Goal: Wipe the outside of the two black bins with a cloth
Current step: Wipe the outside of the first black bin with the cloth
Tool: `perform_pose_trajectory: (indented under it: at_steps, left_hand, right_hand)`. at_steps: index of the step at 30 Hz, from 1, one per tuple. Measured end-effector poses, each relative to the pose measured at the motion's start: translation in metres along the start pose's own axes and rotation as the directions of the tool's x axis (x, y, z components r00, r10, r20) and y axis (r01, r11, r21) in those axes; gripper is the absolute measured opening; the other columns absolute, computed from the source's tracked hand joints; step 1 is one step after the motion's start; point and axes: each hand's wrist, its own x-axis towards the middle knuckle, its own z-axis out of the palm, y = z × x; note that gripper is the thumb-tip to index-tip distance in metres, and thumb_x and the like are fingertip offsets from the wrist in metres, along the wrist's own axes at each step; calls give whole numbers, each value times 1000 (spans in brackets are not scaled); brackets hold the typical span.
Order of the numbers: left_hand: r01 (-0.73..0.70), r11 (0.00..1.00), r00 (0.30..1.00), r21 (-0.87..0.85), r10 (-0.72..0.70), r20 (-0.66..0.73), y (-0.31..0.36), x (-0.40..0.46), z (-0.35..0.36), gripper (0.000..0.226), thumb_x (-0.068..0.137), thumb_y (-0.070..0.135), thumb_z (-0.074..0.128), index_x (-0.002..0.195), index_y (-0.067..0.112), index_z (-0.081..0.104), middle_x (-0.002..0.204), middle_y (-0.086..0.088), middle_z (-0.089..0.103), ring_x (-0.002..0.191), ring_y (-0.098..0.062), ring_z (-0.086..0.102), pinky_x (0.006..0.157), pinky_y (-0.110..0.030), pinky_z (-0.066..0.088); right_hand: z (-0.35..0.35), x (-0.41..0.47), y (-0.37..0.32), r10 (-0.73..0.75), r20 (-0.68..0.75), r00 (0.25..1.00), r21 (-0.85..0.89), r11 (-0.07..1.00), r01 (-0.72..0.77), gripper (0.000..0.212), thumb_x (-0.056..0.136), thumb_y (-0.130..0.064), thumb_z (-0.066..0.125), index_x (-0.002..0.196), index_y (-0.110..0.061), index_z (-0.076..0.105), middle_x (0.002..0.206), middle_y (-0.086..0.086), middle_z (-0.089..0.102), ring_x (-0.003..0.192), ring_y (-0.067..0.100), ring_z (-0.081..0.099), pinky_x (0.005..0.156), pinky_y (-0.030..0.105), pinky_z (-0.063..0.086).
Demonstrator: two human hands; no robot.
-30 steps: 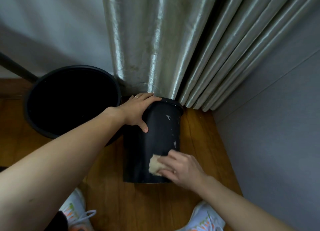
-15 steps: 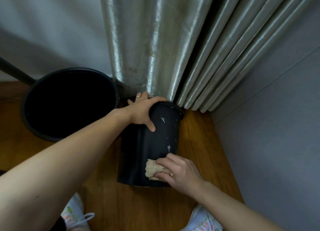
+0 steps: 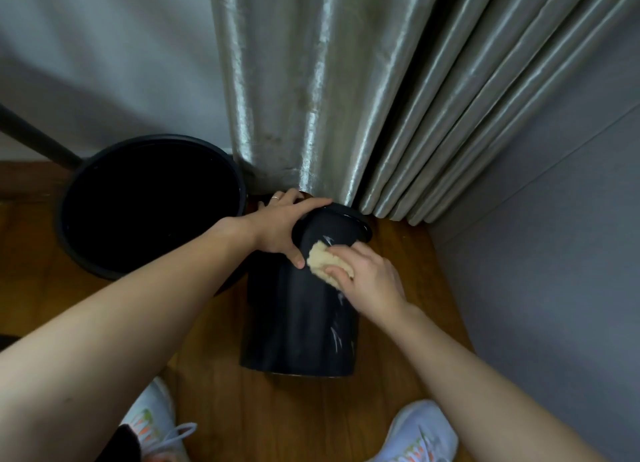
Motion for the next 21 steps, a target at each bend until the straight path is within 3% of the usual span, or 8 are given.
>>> perform_pose_trajectory:
  at_steps: [4,9,11,16,21]
  left_hand:
    - [-4,1000,1000,8,4,8,0,0,0,126,52,43,91,143,59,6,139,-1,25,133,-29,20,109,-62,24]
    - [-20,1000,1000,0,20,-12,-6,1,3,126,51,45,91,143,60,6,138,-3,26,133,-31,21,109,-61,24]
    - [-22,1000,1000,10,23,-18,-5,1,5,126,52,45,91,144,57,6,142,-3,24,135,-31,19,110,-61,23]
    - [-15,1000,1000,15,15,-3,-3,2,6,126,54,44,90,145,57,4,148,-3,18,140,-32,12,110,-66,16]
    - [-25,1000,1000,16,25,-5,-4,0,5,126,55,44,90,147,54,4,149,-3,18,140,-30,14,110,-65,18]
  right_hand:
    - [-1,14,-6,101,0,995,16,995,-101,38,96,-42,54,132,-29,57,109,0,57,93,22,57,71,30,42]
    - [2,-22,-3,-160,111,981,-2,987,161,32,89,-36,64,119,-24,66,92,-3,56,74,17,59,57,25,43]
    - [1,-17,1,-178,106,978,-45,982,184,30,90,-35,64,117,-25,66,92,-3,56,75,17,59,58,26,44]
    - [-5,28,-10,157,7,988,-41,987,-156,35,97,-40,53,131,-30,56,111,3,58,97,26,59,75,35,47]
    - [-4,43,-18,128,28,991,-44,991,-127,36,97,-43,52,131,-31,57,114,3,59,100,27,58,76,36,47]
